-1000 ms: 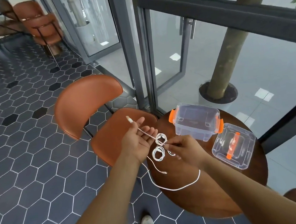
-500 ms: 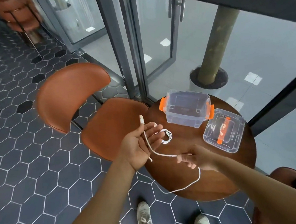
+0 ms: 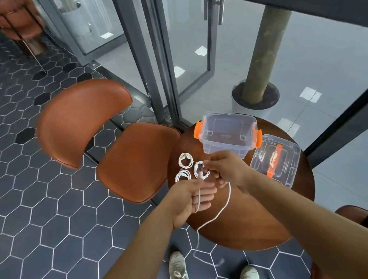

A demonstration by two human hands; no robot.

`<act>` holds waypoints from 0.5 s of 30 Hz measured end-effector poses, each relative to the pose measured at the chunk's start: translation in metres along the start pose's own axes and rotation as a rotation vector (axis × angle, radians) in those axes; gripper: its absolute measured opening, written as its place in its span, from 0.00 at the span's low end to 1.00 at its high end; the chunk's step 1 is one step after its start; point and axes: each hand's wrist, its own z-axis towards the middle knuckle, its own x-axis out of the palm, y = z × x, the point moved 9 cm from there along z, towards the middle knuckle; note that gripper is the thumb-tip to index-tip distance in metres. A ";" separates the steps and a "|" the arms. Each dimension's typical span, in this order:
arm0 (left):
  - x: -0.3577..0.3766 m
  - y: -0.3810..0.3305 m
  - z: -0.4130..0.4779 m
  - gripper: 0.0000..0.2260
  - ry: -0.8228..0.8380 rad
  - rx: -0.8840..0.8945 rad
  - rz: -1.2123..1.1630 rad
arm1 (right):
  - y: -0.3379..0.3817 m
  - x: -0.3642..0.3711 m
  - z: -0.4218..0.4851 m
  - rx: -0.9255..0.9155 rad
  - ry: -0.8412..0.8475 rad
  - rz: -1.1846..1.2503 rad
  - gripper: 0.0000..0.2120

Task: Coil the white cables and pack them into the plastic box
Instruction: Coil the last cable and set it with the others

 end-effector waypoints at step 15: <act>-0.013 -0.013 -0.003 0.12 -0.143 0.100 -0.400 | 0.012 0.013 -0.030 -0.279 -0.186 -0.231 0.05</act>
